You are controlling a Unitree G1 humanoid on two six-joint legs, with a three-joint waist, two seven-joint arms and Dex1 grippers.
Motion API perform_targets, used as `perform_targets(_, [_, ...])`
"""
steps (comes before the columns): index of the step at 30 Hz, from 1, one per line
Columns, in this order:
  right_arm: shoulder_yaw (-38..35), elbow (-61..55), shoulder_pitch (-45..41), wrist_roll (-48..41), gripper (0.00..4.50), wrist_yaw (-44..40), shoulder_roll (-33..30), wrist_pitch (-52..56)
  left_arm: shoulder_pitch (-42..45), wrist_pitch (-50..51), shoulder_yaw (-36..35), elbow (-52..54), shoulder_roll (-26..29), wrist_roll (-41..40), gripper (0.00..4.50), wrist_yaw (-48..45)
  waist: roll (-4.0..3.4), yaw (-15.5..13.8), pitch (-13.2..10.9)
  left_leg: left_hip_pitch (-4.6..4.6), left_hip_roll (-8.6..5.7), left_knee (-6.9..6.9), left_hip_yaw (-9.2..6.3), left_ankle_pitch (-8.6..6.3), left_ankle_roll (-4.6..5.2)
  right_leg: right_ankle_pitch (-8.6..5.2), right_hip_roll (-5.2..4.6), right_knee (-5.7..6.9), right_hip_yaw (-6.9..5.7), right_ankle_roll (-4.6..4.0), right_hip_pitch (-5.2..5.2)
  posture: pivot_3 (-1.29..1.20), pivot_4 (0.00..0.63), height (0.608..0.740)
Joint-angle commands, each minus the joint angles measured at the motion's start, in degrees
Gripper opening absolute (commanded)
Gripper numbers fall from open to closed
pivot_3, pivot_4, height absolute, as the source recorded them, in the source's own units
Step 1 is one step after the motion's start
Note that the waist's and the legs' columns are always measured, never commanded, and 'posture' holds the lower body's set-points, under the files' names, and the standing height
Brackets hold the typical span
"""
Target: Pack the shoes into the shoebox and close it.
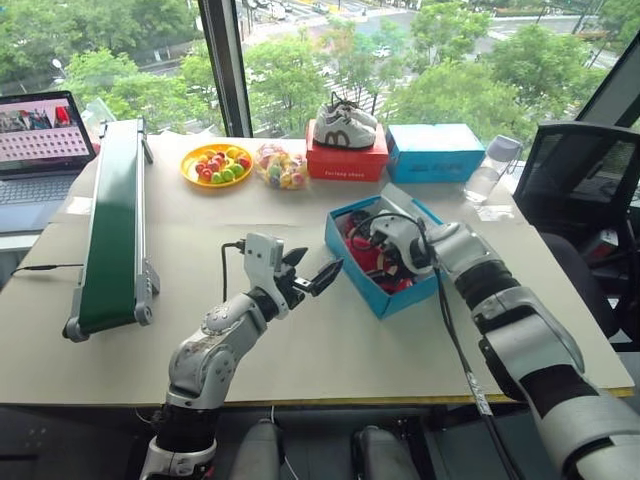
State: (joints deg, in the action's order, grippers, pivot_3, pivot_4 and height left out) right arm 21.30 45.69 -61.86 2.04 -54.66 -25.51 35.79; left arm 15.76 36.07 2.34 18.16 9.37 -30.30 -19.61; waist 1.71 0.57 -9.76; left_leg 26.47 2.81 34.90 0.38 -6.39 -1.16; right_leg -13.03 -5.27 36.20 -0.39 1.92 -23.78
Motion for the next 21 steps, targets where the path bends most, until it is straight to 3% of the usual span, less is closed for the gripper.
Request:
perform_targets(1, [-4.7,-10.3,-1.7,-1.2,4.48,-0.1,-3.8,6.0,1.1,-0.6,0.0,1.1,-0.1,-0.3,4.5,-0.8,-0.01,0.0,0.0,0.08,-0.01,-0.01,0.0,0.12,-0.01,-0.05,0.02,0.04,0.05,-0.02,-0.09,0.0,0.15,0.74])
perform_targets(10, [-12.5,-27.4,2.9,-5.5,4.48,4.1,-5.6,19.2,1.8,0.0,-0.1,0.8,0.3,-0.7,4.5,-1.5,-0.01,-0.3,0.0,0.62,-0.08,-0.09,0.02,-0.11,0.28,-0.27,0.04,-0.07,0.1,0.15,-0.47,0.0,0.15,0.74])
perform_targets(13, [-17.1,-33.3,4.8,-8.7,3.77,6.7,-4.5,24.1,1.8,0.2,-0.2,0.8,0.6,-0.7,4.5,-1.8,-0.01,-0.3,0.0,0.61,-0.07,0.02,0.01,-0.11,0.28,-0.26,0.04,-0.06,0.1,0.15,-0.43,0.0,0.15,0.74])
perform_targets(16, [-24.4,-38.1,7.7,-12.6,2.73,9.2,-4.4,30.4,1.7,0.4,0.1,1.0,0.9,-0.4,4.5,-2.1,-0.01,-0.5,0.0,0.6,-0.07,0.05,0.0,-0.1,0.27,-0.26,0.04,-0.07,0.1,0.14,-0.41,0.0,0.15,0.74])
perform_targets(21, [-31.2,-45.1,14.0,-18.2,1.07,7.2,-12.9,36.1,1.2,0.7,0.0,1.7,1.4,-0.7,4.5,-2.2,-0.01,-1.6,0.0,0.68,-0.11,0.06,-0.01,-0.1,0.27,-0.29,0.0,-0.12,0.07,0.17,-0.38,0.0,0.15,0.74])
